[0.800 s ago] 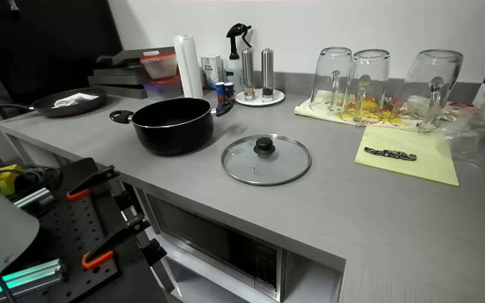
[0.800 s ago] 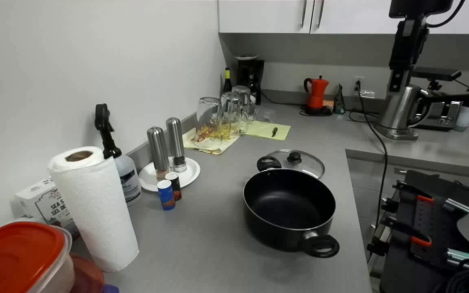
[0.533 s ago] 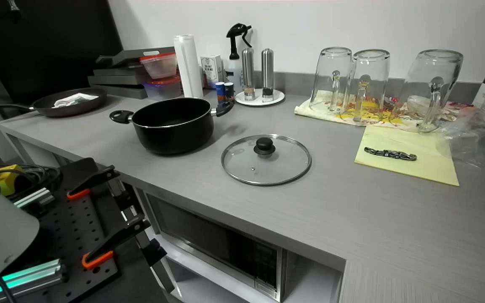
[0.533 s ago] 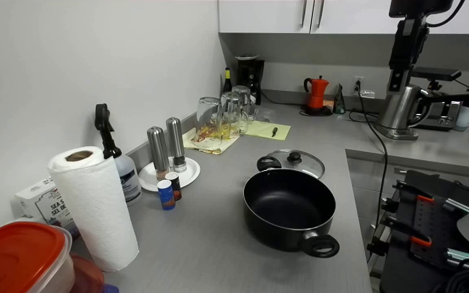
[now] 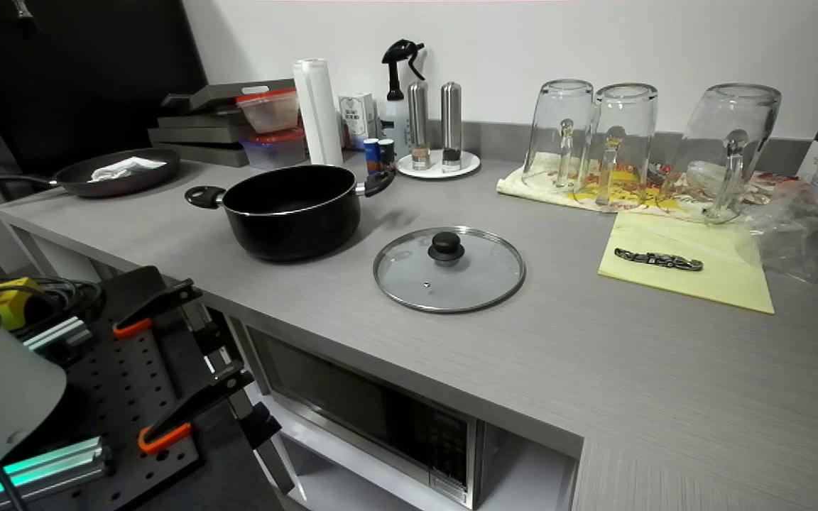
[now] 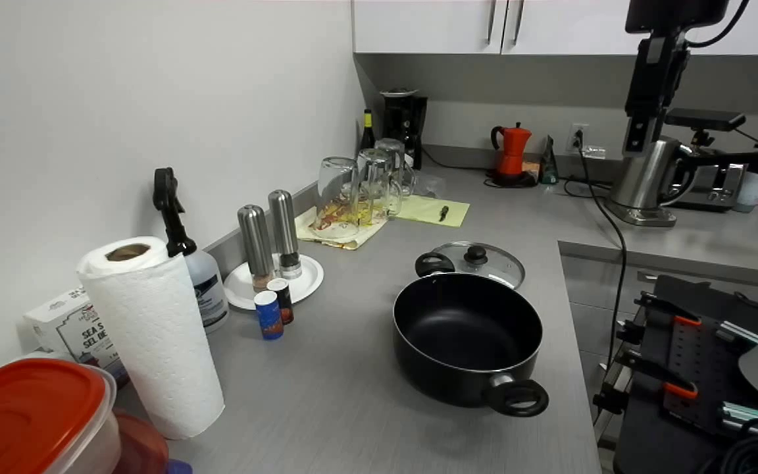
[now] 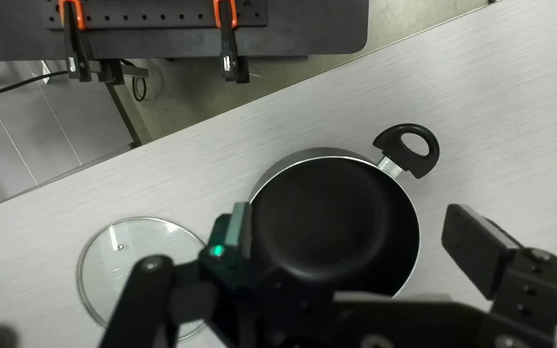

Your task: Close the lid on the pot

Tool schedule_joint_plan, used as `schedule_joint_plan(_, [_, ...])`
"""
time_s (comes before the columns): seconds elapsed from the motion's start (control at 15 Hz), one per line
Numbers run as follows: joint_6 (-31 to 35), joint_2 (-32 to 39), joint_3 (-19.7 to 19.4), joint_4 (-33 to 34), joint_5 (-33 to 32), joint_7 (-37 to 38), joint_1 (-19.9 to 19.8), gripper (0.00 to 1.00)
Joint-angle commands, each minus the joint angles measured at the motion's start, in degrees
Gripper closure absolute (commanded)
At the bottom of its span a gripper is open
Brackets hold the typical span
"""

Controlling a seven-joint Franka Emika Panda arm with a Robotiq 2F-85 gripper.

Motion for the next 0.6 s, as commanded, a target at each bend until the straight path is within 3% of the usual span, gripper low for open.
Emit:
schedule_joint_plan(0.0, [2.6,4.1,-0.4,-0.1,-2.5,-0.2,-2.3,0.00])
schedule_joint_plan(0.53, [16.9,20.2,-6.0,0.6,-10.2,2.4,-11.0,0.00])
